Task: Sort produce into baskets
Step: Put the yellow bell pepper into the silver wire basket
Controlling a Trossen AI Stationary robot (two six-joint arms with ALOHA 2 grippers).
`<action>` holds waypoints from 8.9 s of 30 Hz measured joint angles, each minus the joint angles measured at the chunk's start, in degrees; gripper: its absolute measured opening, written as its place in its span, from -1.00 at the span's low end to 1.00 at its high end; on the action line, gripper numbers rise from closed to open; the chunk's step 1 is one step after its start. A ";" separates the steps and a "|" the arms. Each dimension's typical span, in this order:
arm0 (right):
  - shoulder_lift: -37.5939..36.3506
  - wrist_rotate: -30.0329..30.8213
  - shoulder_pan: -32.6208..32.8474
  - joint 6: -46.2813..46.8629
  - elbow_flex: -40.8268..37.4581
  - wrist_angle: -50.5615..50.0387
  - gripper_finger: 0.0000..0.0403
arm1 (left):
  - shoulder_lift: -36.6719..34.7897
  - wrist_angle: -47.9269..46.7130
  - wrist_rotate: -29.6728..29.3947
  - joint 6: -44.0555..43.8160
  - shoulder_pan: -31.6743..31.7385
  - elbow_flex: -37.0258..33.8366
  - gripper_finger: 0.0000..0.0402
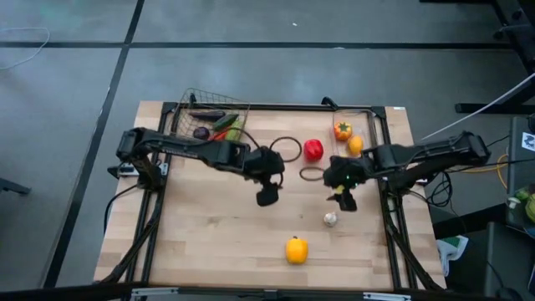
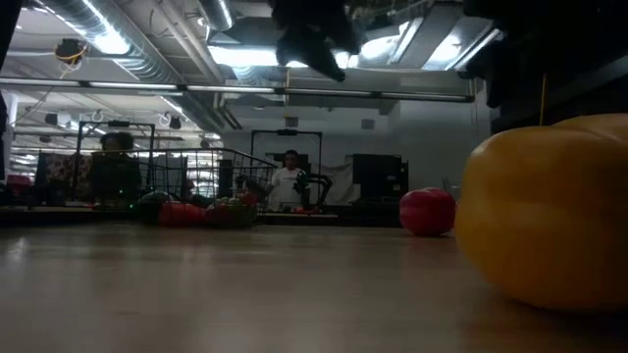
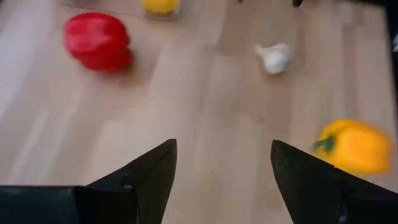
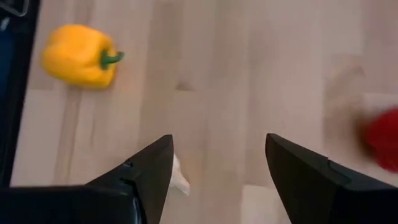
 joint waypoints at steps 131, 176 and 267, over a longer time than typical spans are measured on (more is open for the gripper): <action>24.55 15.55 -16.59 -17.21 -9.03 48.08 0.25 | 19.02 1.97 -1.58 17.10 8.77 -0.26 0.27; 17.75 29.24 -19.00 -20.15 -9.25 39.15 0.25 | 18.43 -5.45 -2.03 17.72 9.82 0.07 0.27; -65.37 8.22 -19.04 -9.17 -51.33 38.26 0.25 | 18.23 -2.55 -2.05 14.81 8.25 2.43 0.27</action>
